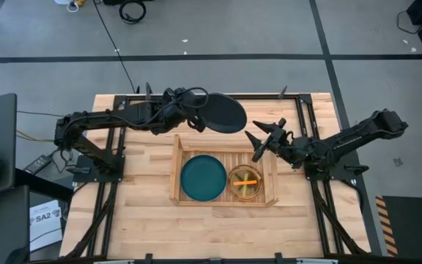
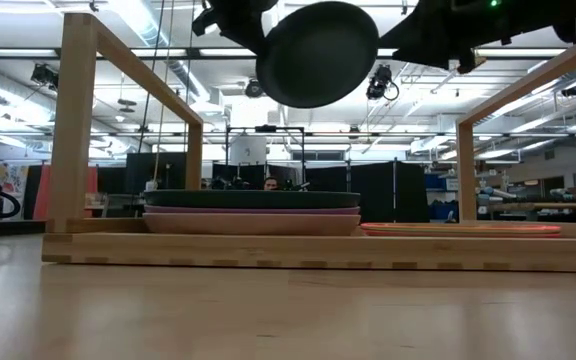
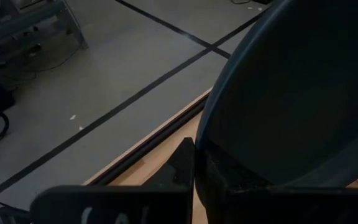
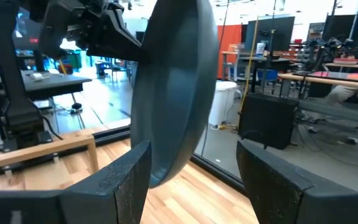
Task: Place and stack plates onto a shelf
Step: Stack the black plate on top of the dark green plate on the shelf
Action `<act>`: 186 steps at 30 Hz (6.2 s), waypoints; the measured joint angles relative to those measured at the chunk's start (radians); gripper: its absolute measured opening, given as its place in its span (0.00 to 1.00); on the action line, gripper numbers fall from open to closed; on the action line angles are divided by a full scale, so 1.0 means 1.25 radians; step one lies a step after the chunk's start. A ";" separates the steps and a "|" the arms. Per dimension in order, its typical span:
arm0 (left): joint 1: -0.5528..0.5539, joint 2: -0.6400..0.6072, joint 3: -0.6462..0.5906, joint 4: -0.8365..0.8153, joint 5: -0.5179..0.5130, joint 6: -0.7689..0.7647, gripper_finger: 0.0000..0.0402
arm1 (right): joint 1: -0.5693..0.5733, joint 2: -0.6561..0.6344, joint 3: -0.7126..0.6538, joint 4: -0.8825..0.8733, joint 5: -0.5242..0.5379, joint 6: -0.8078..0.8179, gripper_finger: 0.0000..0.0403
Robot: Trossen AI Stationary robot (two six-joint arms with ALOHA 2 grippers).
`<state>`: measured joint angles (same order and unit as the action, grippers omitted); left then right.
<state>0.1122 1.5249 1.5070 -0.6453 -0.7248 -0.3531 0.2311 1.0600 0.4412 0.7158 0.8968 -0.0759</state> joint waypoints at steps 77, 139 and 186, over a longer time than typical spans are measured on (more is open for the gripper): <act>-0.003 -0.001 0.000 0.036 0.081 0.091 0.34 | -0.261 0.146 0.000 0.204 0.041 0.180 0.06; -0.488 -0.783 -0.637 0.009 0.003 -0.002 0.34 | -0.212 0.420 0.388 -0.628 -0.801 0.660 0.06; -0.488 -0.782 -0.636 0.024 0.003 -0.002 0.34 | -0.212 0.481 0.392 -0.602 -0.841 0.666 0.37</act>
<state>-0.4980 0.5472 0.7120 -0.6155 -0.7212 -0.3557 -0.0338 1.6608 0.9306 -0.0372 -0.1543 0.7563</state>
